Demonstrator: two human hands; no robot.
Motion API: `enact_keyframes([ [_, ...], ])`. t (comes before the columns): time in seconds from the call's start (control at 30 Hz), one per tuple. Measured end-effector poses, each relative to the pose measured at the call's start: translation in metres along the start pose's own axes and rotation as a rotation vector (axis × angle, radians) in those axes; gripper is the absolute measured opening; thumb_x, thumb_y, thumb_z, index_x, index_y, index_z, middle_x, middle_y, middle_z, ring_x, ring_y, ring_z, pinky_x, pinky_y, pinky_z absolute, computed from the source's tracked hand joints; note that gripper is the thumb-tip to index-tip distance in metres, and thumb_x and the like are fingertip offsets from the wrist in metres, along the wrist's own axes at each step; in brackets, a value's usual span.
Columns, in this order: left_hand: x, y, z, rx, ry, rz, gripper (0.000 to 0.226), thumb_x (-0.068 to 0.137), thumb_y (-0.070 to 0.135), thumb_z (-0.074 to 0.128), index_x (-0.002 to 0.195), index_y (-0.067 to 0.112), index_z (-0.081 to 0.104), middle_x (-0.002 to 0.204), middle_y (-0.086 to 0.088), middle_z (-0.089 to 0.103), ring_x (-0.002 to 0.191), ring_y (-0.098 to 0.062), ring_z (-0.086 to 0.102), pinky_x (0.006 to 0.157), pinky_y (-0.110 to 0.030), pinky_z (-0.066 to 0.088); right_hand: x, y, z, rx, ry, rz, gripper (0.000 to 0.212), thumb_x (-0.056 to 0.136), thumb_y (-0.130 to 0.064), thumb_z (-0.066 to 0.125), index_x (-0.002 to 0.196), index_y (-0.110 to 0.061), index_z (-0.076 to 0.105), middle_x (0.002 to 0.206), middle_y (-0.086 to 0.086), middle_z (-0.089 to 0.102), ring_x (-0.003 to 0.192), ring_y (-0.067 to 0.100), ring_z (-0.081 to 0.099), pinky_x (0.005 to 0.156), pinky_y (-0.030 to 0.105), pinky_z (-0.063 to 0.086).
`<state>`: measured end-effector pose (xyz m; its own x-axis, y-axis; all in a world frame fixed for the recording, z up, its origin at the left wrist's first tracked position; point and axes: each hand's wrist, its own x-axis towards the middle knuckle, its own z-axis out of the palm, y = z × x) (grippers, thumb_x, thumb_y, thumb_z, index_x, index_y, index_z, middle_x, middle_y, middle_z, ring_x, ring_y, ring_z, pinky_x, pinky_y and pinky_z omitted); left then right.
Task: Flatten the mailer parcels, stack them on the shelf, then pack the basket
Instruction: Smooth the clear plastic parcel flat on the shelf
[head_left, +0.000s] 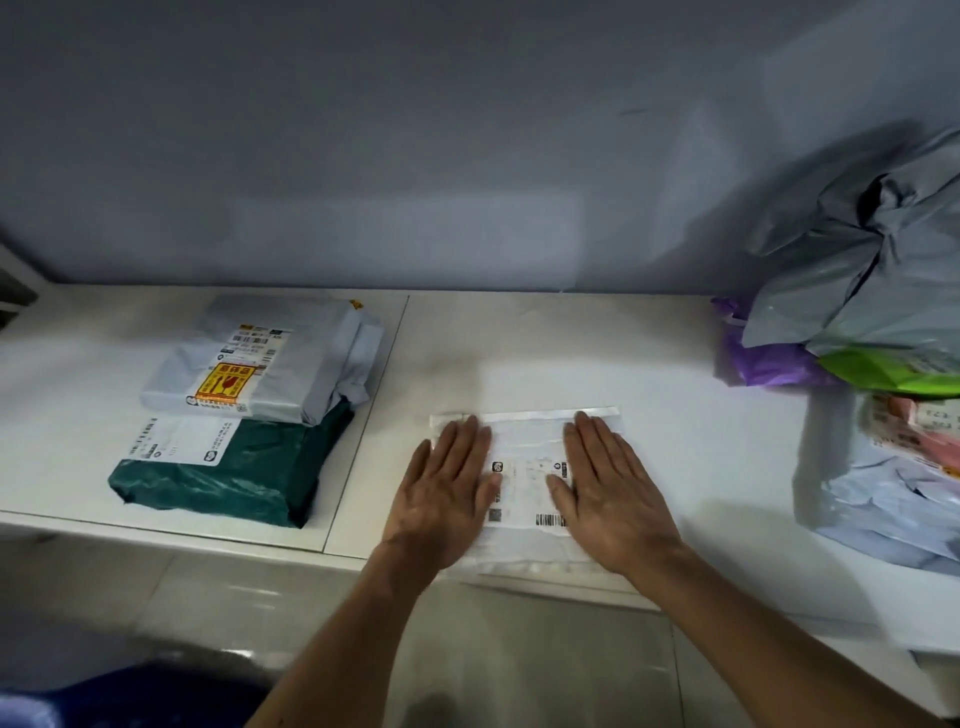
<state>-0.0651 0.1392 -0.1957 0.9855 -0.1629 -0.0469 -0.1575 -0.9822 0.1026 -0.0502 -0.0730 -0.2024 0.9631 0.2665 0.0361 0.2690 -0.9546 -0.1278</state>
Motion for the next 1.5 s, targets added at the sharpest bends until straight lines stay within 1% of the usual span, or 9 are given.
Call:
enact_keyframes([
  [0.1,-0.002,0.002,0.004,-0.018,0.030,-0.023,0.066,0.096,0.056,0.001,0.154,0.024,-0.002,0.161,0.007,-0.006,0.149,-0.011,-0.007,0.122,-0.034,0.000,0.001,0.000,-0.001,-0.019,0.006,-0.009,0.070,0.097,-0.050,0.024,0.143,-0.002,0.044,0.151,0.015,0.040,0.141,0.027,0.037,0.114,0.038,0.018],
  [0.33,0.002,0.004,0.014,0.021,0.098,-0.048,0.062,0.100,0.046,0.023,0.150,0.011,0.034,0.156,-0.005,0.034,0.145,-0.021,0.029,0.117,-0.038,0.012,0.013,-0.018,-0.013,-0.007,0.085,-0.024,0.061,0.094,-0.036,0.029,0.139,0.000,0.049,0.146,0.019,0.045,0.138,0.032,0.040,0.114,0.045,0.033],
  [0.53,0.001,0.003,0.010,-0.003,0.058,-0.025,0.065,0.098,0.050,0.004,0.156,0.020,0.001,0.163,0.003,-0.004,0.149,-0.011,-0.009,0.118,-0.028,-0.013,0.032,-0.040,-0.002,-0.011,0.011,-0.210,0.067,0.098,-0.045,0.015,0.148,-0.006,0.037,0.155,0.011,0.033,0.145,0.024,0.030,0.120,0.040,0.021],
  [0.9,0.001,0.000,0.003,-0.048,-0.023,-0.024,0.065,0.099,0.053,0.009,0.154,0.024,-0.008,0.162,0.007,-0.011,0.146,-0.006,-0.017,0.117,-0.027,-0.014,0.016,0.008,-0.003,-0.042,0.033,-0.089,0.070,0.099,-0.051,0.010,0.154,-0.010,0.023,0.161,0.005,0.019,0.149,0.015,0.015,0.122,0.037,0.015],
  [0.97,0.002,0.002,-0.003,-0.050,-0.046,-0.047,0.063,0.101,0.051,0.013,0.156,0.023,-0.002,0.163,0.006,-0.005,0.149,-0.009,-0.011,0.119,-0.029,-0.010,0.015,0.010,-0.001,-0.034,0.022,-0.086,0.071,0.098,-0.053,0.006,0.155,-0.011,0.019,0.162,0.004,0.015,0.150,0.015,0.011,0.122,0.038,0.014],
  [1.1,0.015,0.030,-0.022,-0.028,0.139,-0.037,0.061,0.100,0.040,0.012,0.148,0.011,0.036,0.156,-0.007,0.034,0.146,-0.021,0.025,0.122,-0.039,0.014,0.017,0.009,0.002,-0.023,0.027,-0.077,0.070,0.099,-0.051,0.010,0.153,-0.009,0.025,0.160,0.007,0.021,0.149,0.018,0.017,0.121,0.040,0.017],
  [1.23,0.028,0.068,-0.009,-0.015,0.066,0.256,0.065,0.097,0.040,0.000,0.155,0.014,0.016,0.163,-0.003,0.013,0.151,-0.019,0.002,0.122,-0.037,-0.001,0.015,0.009,0.001,-0.062,0.001,-0.098,0.065,0.094,-0.037,0.025,0.148,-0.002,0.034,0.156,0.013,0.030,0.145,0.024,0.029,0.116,0.039,0.016],
  [1.37,0.030,0.059,0.007,-0.040,0.018,0.174,0.067,0.096,0.053,-0.002,0.156,0.022,-0.001,0.163,0.007,-0.003,0.147,-0.007,-0.015,0.120,-0.033,-0.008,0.016,0.012,0.002,-0.053,0.007,-0.098,0.065,0.095,-0.040,0.025,0.150,-0.006,0.031,0.158,0.010,0.027,0.147,0.020,0.024,0.117,0.038,0.014],
  [1.5,0.024,0.028,0.008,0.034,0.055,0.055,0.071,0.096,0.060,0.004,0.156,0.021,0.003,0.162,0.007,-0.002,0.150,-0.012,-0.006,0.119,-0.030,-0.009,0.017,0.014,0.007,-0.020,0.003,-0.076,0.070,0.097,-0.053,0.014,0.155,-0.014,0.019,0.162,0.003,0.015,0.150,0.015,0.009,0.122,0.037,0.011],
])
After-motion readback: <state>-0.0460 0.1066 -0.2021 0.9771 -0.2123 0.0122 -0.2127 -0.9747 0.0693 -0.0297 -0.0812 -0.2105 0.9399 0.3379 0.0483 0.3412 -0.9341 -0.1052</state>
